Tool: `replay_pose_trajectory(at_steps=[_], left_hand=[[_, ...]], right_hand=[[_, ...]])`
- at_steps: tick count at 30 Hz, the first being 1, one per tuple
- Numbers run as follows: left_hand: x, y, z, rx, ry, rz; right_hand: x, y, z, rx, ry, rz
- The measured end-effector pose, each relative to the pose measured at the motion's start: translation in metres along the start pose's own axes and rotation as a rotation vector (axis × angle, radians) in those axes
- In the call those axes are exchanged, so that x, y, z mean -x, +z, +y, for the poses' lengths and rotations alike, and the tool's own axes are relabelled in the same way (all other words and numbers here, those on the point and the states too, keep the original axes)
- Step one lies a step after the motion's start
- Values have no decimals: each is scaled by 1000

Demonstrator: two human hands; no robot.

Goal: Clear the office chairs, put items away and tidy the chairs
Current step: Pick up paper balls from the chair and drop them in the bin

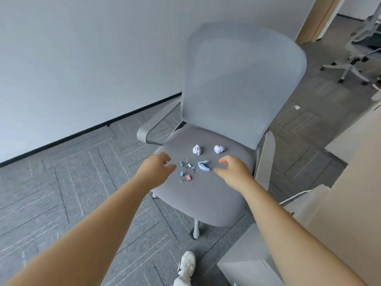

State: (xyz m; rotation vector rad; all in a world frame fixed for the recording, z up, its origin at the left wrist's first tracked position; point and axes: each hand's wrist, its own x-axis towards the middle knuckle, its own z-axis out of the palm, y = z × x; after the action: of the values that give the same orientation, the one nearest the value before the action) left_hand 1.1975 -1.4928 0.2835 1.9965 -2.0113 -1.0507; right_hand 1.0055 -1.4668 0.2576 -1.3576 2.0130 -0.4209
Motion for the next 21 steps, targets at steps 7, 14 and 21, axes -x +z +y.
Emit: replay_pose_trajectory(at_steps=[7,14,21], left_hand=[[-139,2,-3,2,-32,-127],[-282,33,-12,-13,8,-222],[-395,98,-46,-166,62,-365]], right_hand=[[-123,20,-9,-1,134,-48],[-243,70,-6,-28,220,-2],[-343,148,34,14,326,3]])
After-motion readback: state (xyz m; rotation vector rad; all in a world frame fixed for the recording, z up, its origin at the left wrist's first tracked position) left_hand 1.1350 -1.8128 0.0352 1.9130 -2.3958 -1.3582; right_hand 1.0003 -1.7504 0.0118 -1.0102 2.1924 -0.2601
